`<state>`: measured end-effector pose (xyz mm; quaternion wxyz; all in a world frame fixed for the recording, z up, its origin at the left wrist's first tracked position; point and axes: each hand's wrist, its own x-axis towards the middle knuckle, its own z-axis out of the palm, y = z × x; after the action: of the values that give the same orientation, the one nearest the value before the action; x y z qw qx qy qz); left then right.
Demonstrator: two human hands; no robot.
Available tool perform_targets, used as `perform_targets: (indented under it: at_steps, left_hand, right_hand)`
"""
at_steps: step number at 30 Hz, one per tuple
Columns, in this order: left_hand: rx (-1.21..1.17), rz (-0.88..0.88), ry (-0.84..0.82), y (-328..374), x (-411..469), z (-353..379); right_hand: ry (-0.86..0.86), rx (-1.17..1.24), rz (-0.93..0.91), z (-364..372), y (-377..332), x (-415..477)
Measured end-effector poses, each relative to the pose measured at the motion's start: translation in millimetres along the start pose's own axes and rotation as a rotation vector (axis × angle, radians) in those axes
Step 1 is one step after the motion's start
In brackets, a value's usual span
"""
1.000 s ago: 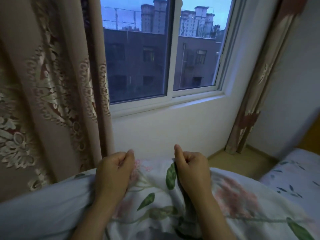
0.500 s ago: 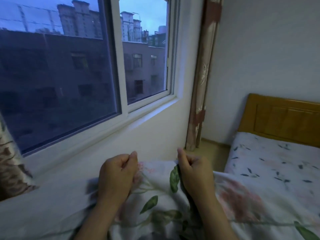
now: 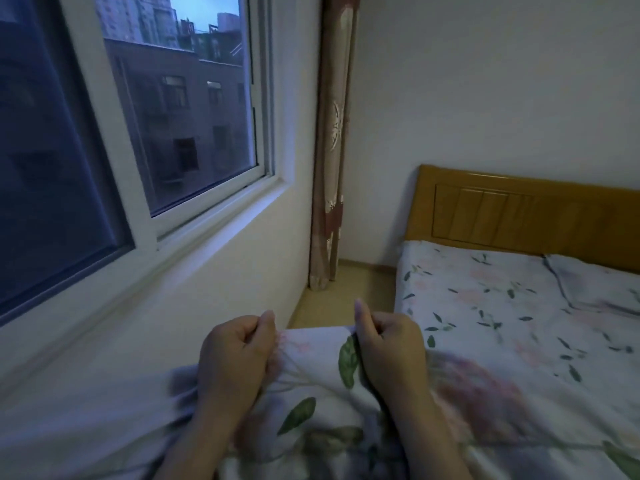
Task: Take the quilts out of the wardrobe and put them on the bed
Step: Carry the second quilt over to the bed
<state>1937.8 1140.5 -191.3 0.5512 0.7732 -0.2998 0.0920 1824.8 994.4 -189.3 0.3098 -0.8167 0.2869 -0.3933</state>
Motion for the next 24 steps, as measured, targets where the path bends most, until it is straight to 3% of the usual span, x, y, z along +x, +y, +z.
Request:
perform_targets:
  at_steps: [9, 24]
  left_hand:
    - [-0.065, 0.114, -0.072, 3.4, 127.0, 107.4]
    - [-0.185, 0.127, -0.233, -55.5, 330.7, 284.8]
  right_hand:
    - [0.105, -0.005, 0.045, 12.4, 57.7, 135.4]
    - [0.241, -0.154, 0.112, 75.7, 158.4, 344.7]
